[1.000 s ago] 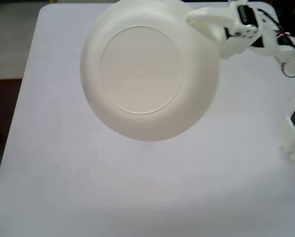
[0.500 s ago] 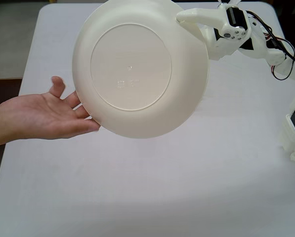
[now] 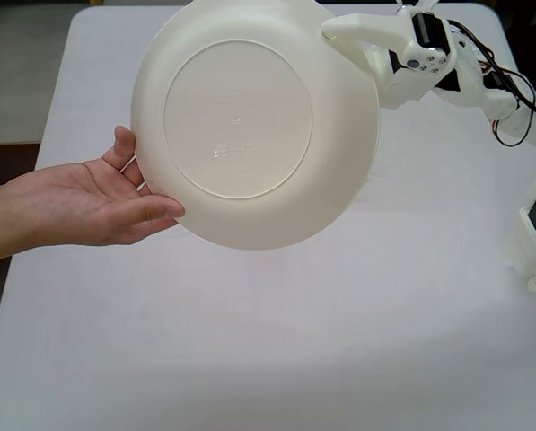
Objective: Could you take three plates?
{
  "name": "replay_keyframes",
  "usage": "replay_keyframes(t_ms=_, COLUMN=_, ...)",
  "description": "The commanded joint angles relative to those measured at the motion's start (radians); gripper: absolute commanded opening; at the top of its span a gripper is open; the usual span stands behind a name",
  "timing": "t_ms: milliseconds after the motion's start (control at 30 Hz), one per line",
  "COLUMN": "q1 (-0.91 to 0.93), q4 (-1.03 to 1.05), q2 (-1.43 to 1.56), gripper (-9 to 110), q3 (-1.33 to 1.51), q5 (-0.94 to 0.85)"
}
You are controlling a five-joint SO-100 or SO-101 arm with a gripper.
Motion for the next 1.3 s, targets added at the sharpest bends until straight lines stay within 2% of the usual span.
replay_keyframes(t_ms=0, q1=0.008, q4=-0.023, q2=0.054, gripper=24, q3=0.031, q5=-0.048)
replay_keyframes(t_ms=100, q1=0.009, q4=-0.006, q2=0.067, gripper=31, q3=0.051, q5=-0.064)
replay_keyframes(t_ms=433, q1=0.052, q4=0.112, q2=0.184, gripper=31, q3=0.117, q5=-0.098)
replay_keyframes(t_ms=733, q1=0.109, q4=0.121, q2=0.488, gripper=29, q3=0.468, q5=-0.135)
replay_keyframes(t_ms=933, q1=0.224, q4=0.138, q2=0.669, gripper=21, q3=0.704, q5=-0.091)
replay_keyframes(t_ms=1067, q1=0.324, q4=0.158, q2=0.699, gripper=1, q3=0.798, q5=-0.023)
replay_keyframes(t_ms=1267, q1=0.488, q4=0.199, q2=0.634, gripper=0, q3=0.841, q5=0.052)
